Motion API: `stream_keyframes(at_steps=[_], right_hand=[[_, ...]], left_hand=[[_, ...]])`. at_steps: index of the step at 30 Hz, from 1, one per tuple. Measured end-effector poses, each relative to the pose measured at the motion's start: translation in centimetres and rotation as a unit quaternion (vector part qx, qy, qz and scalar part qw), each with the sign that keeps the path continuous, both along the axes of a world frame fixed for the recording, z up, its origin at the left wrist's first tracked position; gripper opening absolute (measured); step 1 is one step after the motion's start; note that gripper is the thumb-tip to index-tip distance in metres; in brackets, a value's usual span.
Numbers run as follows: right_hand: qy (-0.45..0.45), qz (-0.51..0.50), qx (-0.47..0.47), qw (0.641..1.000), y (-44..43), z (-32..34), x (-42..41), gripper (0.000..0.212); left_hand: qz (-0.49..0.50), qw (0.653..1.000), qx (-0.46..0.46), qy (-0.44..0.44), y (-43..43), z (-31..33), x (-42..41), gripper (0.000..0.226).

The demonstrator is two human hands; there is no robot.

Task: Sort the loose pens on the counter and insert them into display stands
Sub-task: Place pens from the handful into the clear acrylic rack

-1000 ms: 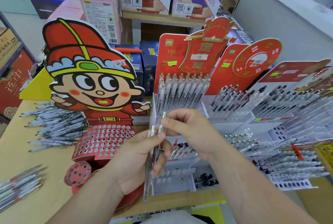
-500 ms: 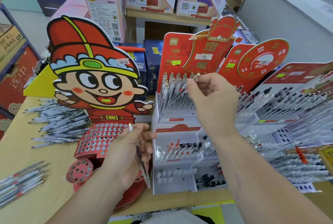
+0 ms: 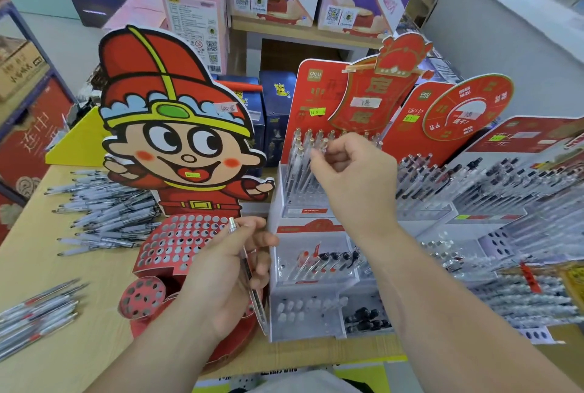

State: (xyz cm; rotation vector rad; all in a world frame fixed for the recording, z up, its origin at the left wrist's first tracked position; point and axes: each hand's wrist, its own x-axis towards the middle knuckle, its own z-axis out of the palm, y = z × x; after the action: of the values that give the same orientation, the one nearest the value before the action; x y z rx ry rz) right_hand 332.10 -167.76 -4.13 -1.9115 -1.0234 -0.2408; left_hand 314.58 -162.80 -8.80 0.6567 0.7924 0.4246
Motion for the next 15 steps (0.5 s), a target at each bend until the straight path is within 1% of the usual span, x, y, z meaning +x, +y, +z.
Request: stream_keyframes(at_steps=[4, 15], right_hand=[[0.023, 0.002, -0.053, 0.998, 0.2, -1.5, -0.1, 0.016], [0.06, -0.015, -0.071, 0.996, 0.6, -1.3, -0.4, 0.019]], left_hand=[[0.001, 1.0, -0.004, -0.001, 0.1, -0.1, -0.1, 0.016], [-0.004, 1.0, -0.004, -0.001, 0.3, -0.1, -0.2, 0.016]])
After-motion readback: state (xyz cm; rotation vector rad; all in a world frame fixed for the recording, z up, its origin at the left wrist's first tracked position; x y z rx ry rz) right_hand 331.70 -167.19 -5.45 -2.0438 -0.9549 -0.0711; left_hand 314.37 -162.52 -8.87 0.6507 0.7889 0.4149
